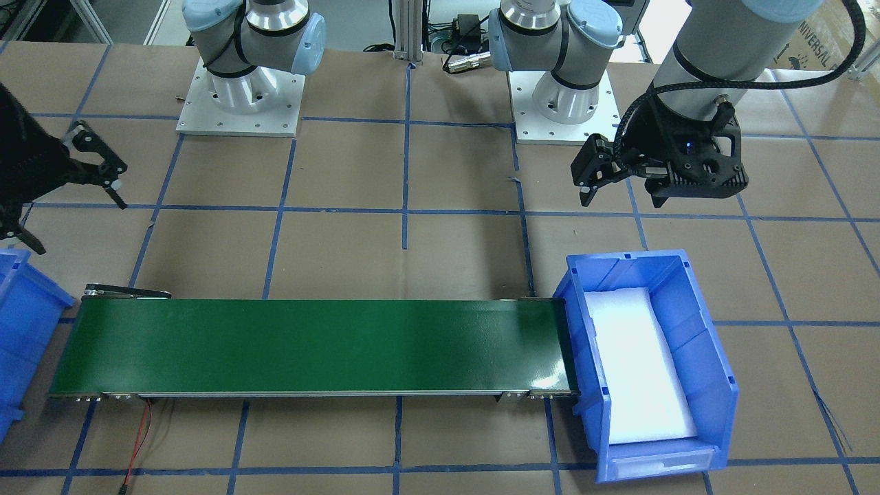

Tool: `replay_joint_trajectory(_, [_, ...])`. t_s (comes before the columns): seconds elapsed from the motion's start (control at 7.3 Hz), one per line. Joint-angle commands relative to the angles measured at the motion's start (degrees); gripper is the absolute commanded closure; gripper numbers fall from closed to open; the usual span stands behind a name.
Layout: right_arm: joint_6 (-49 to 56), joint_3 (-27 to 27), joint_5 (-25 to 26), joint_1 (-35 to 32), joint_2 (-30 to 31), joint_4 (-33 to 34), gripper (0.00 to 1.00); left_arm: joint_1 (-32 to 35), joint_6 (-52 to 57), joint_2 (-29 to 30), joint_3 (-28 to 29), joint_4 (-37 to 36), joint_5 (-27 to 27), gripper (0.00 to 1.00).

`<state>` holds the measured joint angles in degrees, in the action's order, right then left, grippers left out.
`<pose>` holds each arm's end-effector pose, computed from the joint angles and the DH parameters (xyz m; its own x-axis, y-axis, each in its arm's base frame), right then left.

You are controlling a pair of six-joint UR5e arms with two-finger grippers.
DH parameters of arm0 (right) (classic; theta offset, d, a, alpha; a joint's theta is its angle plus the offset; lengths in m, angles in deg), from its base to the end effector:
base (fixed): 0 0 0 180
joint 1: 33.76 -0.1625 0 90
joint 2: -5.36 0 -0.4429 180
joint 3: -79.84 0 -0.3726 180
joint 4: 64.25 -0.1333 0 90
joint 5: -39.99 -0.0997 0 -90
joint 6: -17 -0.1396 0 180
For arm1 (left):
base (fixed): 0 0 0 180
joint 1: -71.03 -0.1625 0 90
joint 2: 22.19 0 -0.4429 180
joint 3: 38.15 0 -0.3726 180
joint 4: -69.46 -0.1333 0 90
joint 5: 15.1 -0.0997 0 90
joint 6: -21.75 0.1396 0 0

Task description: Transport two buttons from left to right

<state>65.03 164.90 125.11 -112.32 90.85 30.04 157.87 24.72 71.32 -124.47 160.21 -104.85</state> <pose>0.0395 -0.5367 0.4764 -0.8010 -0.5987 0.0045 -0.5949 0.7951 -0.1181 -0.1063 -0.5046 0.4651 -1.0000 -0.0034 0.0049 -0.0033 0.9999 0.0099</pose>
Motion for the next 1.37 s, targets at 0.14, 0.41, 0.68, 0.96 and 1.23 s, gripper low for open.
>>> replay_joint_trajectory(0.14, [-38.1, -0.3, 5.2, -9.0, 0.6, -0.4, 0.01, 0.0, -0.1, 0.0, 0.0, 0.0, 0.1, 0.0])
replay_joint_trajectory(0.41, [-50.8, -0.3, 5.6, -11.4, 0.6, -0.9, 0.01, 0.0, -0.1, 0.0, 0.0, 0.0, 0.0, 0.0])
replay_joint_trajectory(0.68, [-60.3, -0.3, 4.3, -12.0, 0.9, -2.0, 0.01, 0.0, -0.1, 0.0, -0.1, 0.0, 0.1, 0.0])
replay_joint_trajectory(0.96, [-60.7, -0.3, 4.4, -12.0, 1.0, -2.1, 0.0, 0.0, 0.0, -0.1, -0.1, 0.0, 0.0, 0.0])
replay_joint_trajectory(1.23, [-60.2, 0.1, 4.1, -12.0, 1.0, -2.1, 0.0, 0.2, 0.0, -0.1, -0.1, 0.1, 0.1, 0.0])
